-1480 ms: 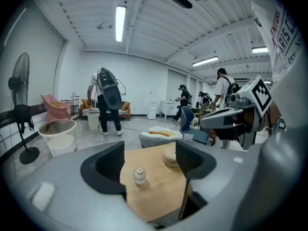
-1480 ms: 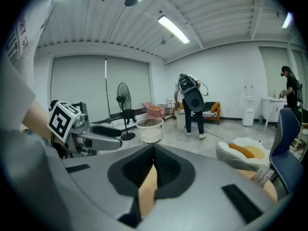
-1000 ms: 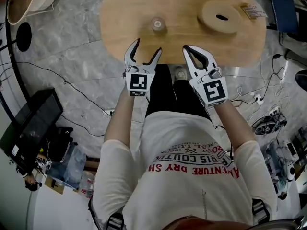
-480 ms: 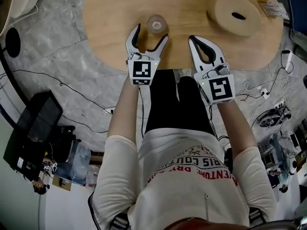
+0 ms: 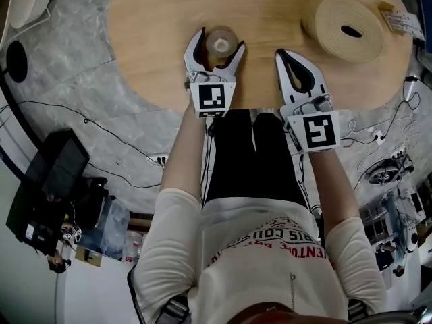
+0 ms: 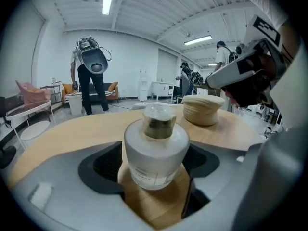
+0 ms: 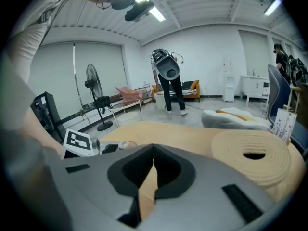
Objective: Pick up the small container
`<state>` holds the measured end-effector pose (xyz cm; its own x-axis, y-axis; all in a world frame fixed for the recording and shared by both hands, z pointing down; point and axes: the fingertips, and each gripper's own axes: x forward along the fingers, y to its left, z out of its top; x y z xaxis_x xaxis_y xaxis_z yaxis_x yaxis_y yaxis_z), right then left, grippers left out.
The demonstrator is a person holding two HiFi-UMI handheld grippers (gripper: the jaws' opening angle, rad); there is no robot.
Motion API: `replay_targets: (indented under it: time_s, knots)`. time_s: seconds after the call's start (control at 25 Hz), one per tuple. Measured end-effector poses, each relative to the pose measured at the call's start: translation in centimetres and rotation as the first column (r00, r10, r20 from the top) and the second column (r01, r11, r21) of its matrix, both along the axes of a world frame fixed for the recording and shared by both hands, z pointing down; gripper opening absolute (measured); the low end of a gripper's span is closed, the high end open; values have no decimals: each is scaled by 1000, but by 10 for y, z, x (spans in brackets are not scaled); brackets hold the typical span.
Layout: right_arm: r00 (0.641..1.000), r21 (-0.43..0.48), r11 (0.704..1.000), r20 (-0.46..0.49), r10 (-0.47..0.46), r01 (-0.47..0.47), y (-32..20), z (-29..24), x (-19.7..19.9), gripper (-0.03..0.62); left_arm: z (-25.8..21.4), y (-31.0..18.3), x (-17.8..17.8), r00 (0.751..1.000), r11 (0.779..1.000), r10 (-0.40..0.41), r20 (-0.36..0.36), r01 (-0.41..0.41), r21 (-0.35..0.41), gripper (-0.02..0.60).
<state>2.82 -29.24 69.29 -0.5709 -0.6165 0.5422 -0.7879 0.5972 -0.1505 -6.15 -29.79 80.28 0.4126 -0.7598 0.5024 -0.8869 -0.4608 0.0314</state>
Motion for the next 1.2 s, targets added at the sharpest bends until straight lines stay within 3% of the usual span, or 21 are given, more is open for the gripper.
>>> replay_targets:
  time_s: [0.28,0.6,0.76,1.2]
  knots:
    - [1000,-21,1000,29,-10,10,6,9,-13,-3,4,-5,2,999,1000,-5,51,5,-4,370]
    - [999,-103,994,-20,-27,25,25,28,-5,-3,9,-8,8,998,1000,17,56,-16,-26,342]
    - [999,-67,997,-11,-34,33,25,22,-5,-3,10,-3,7,998,999,19,52,-17,-48,341]
    - [999,-14,1000,53,-8,9,29,-42,1,-3,-86,12,15,998,999,46,31,-45,-17,342]
